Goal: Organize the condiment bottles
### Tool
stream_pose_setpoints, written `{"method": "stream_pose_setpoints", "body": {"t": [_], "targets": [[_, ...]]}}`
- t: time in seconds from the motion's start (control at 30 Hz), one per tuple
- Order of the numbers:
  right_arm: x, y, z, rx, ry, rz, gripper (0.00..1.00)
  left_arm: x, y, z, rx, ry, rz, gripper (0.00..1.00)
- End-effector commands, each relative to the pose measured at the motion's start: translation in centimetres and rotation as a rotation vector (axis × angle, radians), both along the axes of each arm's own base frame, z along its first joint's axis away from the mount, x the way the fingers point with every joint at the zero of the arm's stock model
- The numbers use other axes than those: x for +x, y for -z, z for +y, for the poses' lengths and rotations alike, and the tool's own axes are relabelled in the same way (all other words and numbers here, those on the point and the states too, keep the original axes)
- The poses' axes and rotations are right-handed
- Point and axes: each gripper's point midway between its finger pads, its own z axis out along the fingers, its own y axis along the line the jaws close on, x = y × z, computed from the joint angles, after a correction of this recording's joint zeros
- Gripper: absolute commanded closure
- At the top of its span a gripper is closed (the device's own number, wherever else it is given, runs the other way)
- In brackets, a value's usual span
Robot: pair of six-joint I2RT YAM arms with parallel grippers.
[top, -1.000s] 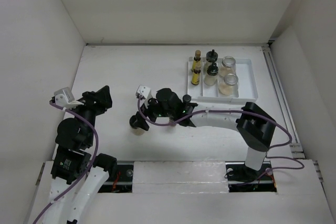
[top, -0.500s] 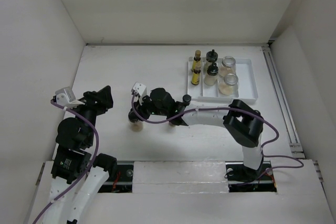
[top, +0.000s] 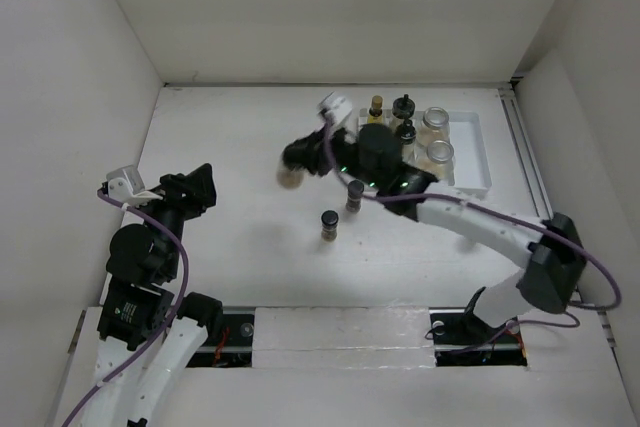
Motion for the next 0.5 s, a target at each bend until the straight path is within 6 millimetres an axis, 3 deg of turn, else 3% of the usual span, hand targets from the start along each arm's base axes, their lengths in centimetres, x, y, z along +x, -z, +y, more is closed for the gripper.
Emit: {"method": "stream_pose_setpoints", "body": {"t": [0.0,0.07,0.1,0.17,0.2,0.3,0.33,0.37,0.47], "targets": [[6.7,-8.4,-11.2,0.169,0.340,-0.119,1.00,0.1,-1.0,-0.2,0.002,0.011,-0.041,0.36],[8.4,-10.0,-16.6,0.242,0.464,-0.104,1.00,-0.2,-1.2,-0.1,-0.002,0.011,-0.051,0.36],[10.5,-10.3,-21.5,0.267,0.570,-0.103,1.00,-0.2,-1.2,-0.1,-0.002,0.011,-0.051,0.36],[11.3,-10.4,-26.2,0.364,0.647,-0.059,1.00,-0.2,-1.4,-0.3,-0.004,0.020,-0.060,0.36],[12.4,-10.5,-30.2,0.375,0.729,-0.079,1.00,-0.2,-1.4,-0.3,-0.004,0.020,-0.060,0.36],[14.2,-9.6,-35.8,0.393,0.909,-0.093,1.00,0.0,-1.2,-0.5,0.001,0.030,-0.050,0.36],[15.1,-8.6,-38.6,0.373,0.990,-0.073,1.00,0.0,-1.2,-0.5,0.001,0.031,-0.050,0.36],[16.4,-6.8,-39.9,0.356,1.037,-0.034,1.00,0.0,-1.2,-0.5,0.001,0.031,-0.050,0.36],[18.2,-4.7,-44.5,0.344,1.159,0.004,1.00,-0.2,-1.4,-0.5,-0.002,0.031,-0.059,0.36]]}}
